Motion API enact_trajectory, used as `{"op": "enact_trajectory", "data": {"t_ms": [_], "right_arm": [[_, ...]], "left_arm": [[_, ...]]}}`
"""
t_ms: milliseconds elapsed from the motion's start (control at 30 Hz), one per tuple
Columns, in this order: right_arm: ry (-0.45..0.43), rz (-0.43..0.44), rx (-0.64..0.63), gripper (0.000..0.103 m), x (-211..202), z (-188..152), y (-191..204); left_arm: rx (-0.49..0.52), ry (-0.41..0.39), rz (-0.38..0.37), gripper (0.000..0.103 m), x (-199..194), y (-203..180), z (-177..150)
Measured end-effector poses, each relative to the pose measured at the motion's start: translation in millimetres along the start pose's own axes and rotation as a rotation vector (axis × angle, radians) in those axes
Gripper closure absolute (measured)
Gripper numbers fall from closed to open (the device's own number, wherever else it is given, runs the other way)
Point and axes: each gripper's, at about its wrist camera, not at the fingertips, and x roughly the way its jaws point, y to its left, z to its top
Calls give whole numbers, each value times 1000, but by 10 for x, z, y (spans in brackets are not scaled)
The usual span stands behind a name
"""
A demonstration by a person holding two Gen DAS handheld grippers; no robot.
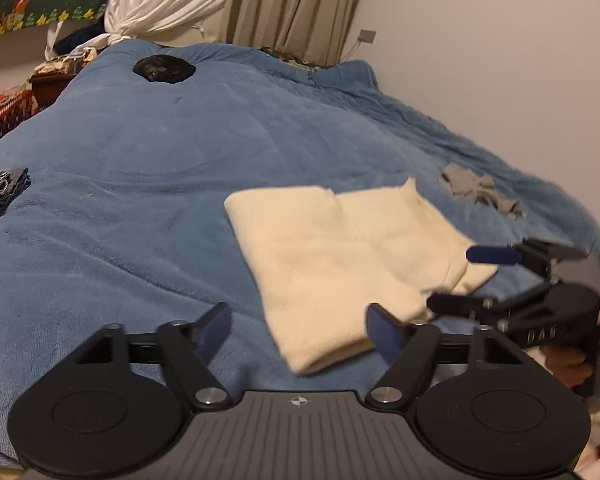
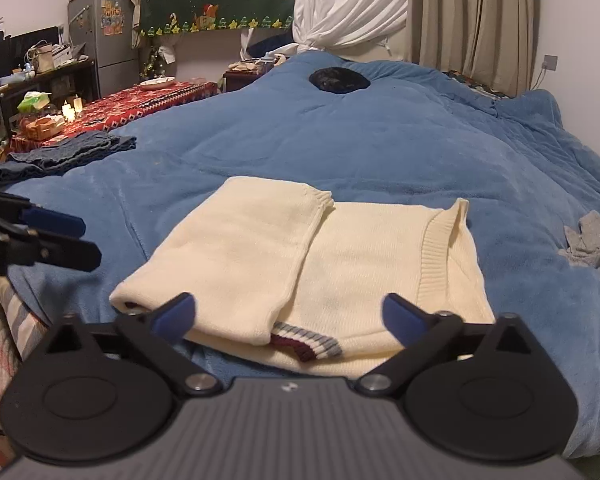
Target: Fold clothes
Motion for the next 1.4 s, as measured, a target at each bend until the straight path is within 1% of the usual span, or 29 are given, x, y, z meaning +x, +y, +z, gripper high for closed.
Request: {"op": "enact_trajectory", "data": {"t_ms": [33, 100, 167, 233, 267, 400, 433, 500, 567, 600, 667, 700, 733, 800, 833, 900, 933, 1000, 1033, 1100, 1133, 1167, 1200, 1233, 1267, 1300, 1333, 1367, 1400], "right_arm": [[2, -1, 3, 1, 6, 17, 0], [10, -25, 6, 1, 18, 60, 18], [22, -84, -6, 1, 29, 110, 56], [21, -167, -45, 1, 36, 154, 118], [12, -177, -70, 1, 33, 163, 140], [5, -167, -113, 1, -12, 208, 221], [-6, -161, -115, 1, -31, 223, 240], [-53, -157, -105, 1, -89, 249, 275], [-93, -164, -95, 1, -115, 286, 293], [-90, -164, -111, 1, -104, 315, 302], [-85, -162, -143, 1, -81, 372, 319], [-85, -165, -153, 1, -71, 398, 323], [-86, -169, -143, 1, -61, 421, 311], [-62, -146, -105, 1, -19, 481, 256], [-50, -135, -86, 1, 2, 511, 229], [-29, -123, -53, 1, 56, 550, 186], [-27, -127, -42, 1, 79, 561, 176], [-26, -126, -23, 1, 129, 594, 129], [-22, -123, -8, 1, 157, 610, 99], [-18, -120, 39, 1, 210, 639, 19], [-18, -118, 60, 2, 236, 657, -20], [-17, -109, 74, 3, 261, 676, -55], [-16, -101, 85, 5, 280, 690, -84], [-16, -98, 99, 8, 298, 708, -109], [-16, -93, 112, 13, 315, 726, -128], [-19, -83, 123, 16, 329, 746, -132], [-21, -72, 132, 20, 345, 766, -133], [-24, -61, 140, 27, 363, 789, -124], [-26, -49, 147, 29, 381, 812, -114]], "left_arm": [[-7, 1, 5, 18, 0, -8, 32], [-11, 8, 35, 14, 8, -31, 91], [-14, 12, 76, 10, 16, -65, 141], [-15, 18, 116, 8, 24, -99, 183], [-16, 21, 131, 6, 26, -110, 202], [-34, 13, 168, 7, 16, -128, 278], [-16, 21, 172, 8, 26, -144, 311], [35, 36, 151, 8, 47, -173, 361], [56, -5, 155, 8, 23, -206, 366], [64, -32, 170, 8, 9, -235, 370], [90, -88, 226, 8, -4, -318, 390], [100, -100, 250, 8, 9, -348, 408], [107, -87, 263, 8, 42, -366, 439], [126, -59, 286, 7, 115, -401, 501], [142, -41, 285, 6, 160, -415, 525], [138, -36, 285, 4, 199, -415, 560], [131, -29, 265, 2, 213, -403, 582], [102, -4, 191, 2, 232, -349, 622], [90, 7, 166, 2, 245, -326, 642], [79, 22, 180, 4, 286, -301, 678], [77, 25, 200, 8, 304, -294, 693], [76, 15, 248, 11, 315, -299, 701], [59, 7, 275, 13, 327, -287, 714], [42, -1, 302, 16, 339, -274, 727], [20, -6, 316, 18, 351, -256, 744], [-14, 0, 294, 20, 367, -217, 775], [-49, 10, 273, 26, 392, -170, 815], [-82, 18, 257, 38, 417, -126, 854], [-111, 20, 254, 43, 446, -94, 892]]}}
